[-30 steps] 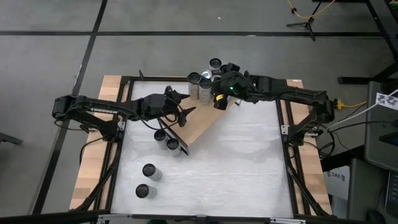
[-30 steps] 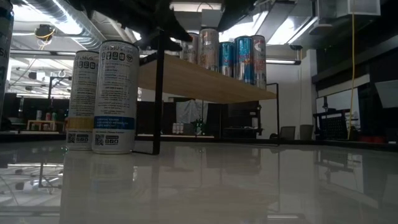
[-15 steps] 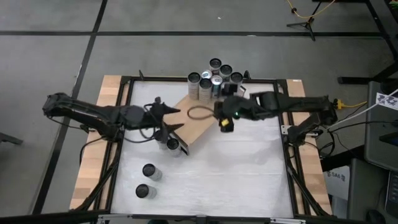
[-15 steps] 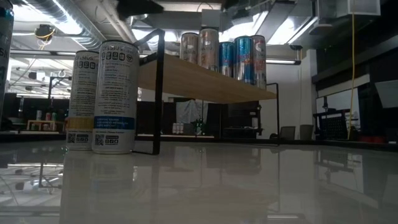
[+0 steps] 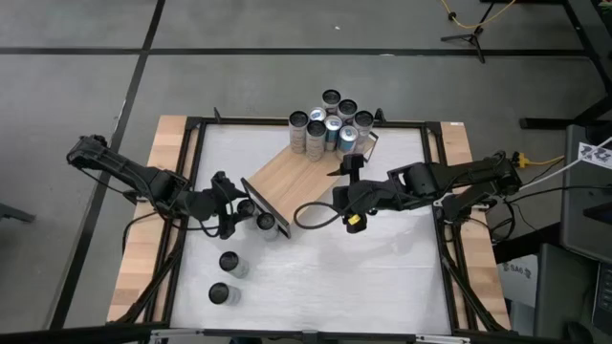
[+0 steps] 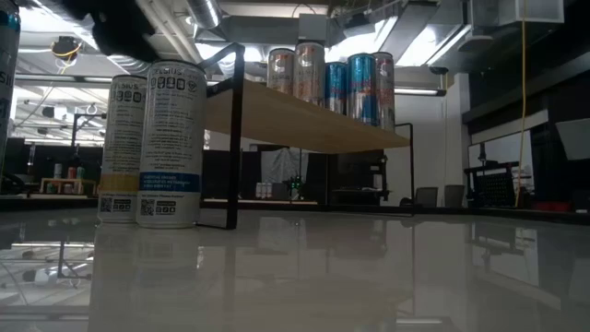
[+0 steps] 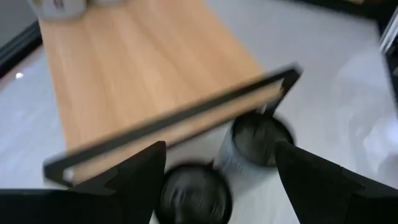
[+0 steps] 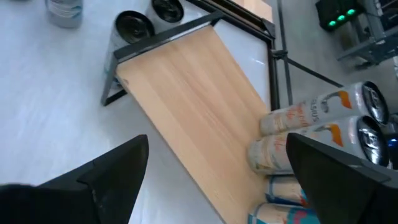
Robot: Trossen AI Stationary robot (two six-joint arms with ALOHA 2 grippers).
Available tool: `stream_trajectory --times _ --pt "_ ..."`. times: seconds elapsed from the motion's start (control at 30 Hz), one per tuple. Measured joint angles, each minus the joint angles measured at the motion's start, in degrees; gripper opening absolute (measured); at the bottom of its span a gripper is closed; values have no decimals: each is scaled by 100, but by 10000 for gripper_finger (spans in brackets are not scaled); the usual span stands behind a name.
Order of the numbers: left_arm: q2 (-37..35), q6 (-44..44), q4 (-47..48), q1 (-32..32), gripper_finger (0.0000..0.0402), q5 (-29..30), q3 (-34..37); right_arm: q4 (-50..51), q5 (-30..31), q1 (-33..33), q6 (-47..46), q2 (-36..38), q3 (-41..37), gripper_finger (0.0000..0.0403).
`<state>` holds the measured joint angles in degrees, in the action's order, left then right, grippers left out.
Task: Place canned beverage on shelf
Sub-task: Put the white-yellow soda can on the shelf aligned with the other white-yellow soda cans
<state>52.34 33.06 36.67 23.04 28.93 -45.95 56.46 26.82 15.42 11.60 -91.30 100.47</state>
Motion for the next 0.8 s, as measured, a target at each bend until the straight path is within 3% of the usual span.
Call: stream_trajectory --times 0.23,0.8 --pt "0 395 673 159 295 13 0 1 -463 -2 -238 -3 -5 376" --pt "531 432 1003 165 295 50 2 1 -546 -6 -256 -4 -7 376"
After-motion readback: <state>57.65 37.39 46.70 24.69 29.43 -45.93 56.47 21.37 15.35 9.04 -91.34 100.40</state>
